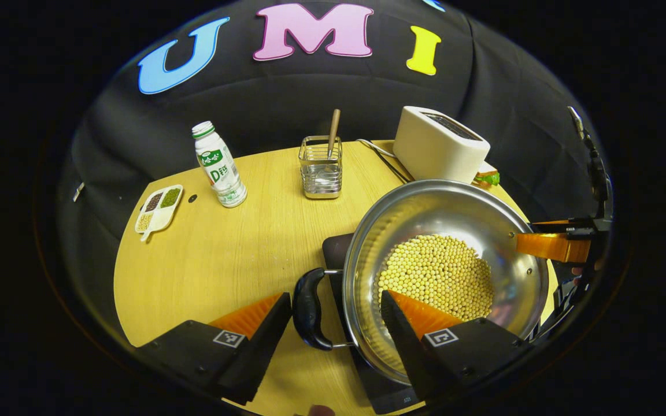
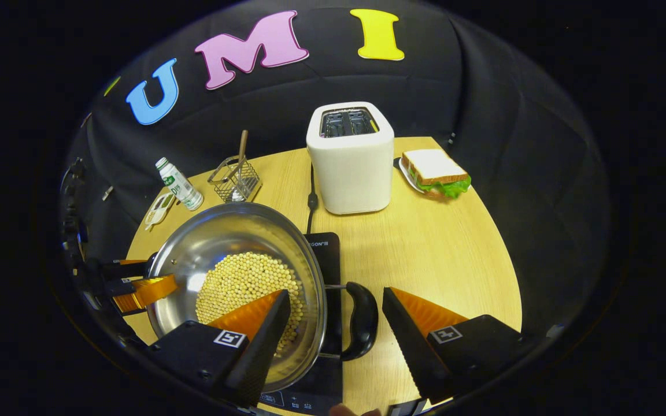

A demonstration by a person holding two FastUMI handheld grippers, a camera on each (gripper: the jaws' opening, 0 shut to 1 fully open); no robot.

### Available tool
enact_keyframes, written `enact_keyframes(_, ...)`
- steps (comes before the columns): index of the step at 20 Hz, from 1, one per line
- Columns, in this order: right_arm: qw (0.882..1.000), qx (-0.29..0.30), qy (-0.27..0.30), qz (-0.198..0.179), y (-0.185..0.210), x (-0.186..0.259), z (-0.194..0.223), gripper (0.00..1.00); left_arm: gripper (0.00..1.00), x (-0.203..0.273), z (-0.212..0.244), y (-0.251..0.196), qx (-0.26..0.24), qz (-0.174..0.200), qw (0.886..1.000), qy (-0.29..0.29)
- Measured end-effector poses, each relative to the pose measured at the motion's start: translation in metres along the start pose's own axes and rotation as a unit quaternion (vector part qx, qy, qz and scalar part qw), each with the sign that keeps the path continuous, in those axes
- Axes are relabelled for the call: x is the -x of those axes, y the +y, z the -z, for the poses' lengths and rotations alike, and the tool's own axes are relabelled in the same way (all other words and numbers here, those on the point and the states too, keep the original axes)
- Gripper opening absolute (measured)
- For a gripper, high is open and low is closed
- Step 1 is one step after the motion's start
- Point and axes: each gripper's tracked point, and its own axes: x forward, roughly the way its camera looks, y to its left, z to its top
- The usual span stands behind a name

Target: First push the handle of the pot to place it horizontally, then grasp the pot with both hands and set it on the induction cooktop.

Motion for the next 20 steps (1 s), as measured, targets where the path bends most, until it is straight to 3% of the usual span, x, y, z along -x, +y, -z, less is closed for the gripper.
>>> enact_keyframes(6, 0.998, 0.001, -0.063, 0.01, 0.005, 0.043, -0.021, 0.99, 0.96, 0.039, -0.012, -0.008, -0.005, -0.001, 0.999, -0.046)
enact_keyframes(11, 0.99, 0.012, -0.14, 0.022, 0.011, 0.095, -0.048, 0.99, 0.96, 0.092, -0.034, -0.008, -0.016, -0.016, 0.993, -0.119)
enact_keyframes(17, 0.973, 0.035, -0.229, 0.022, 0.035, 0.16, -0.08, 0.99, 0.96, 0.161, -0.057, -0.012, 0.018, -0.017, 0.978, -0.208)
enact_keyframes(20, 0.961, 0.045, -0.272, 0.018, 0.052, 0.193, -0.096, 0.98, 0.97, 0.193, -0.061, -0.011, 0.009, -0.026, 0.969, -0.246)
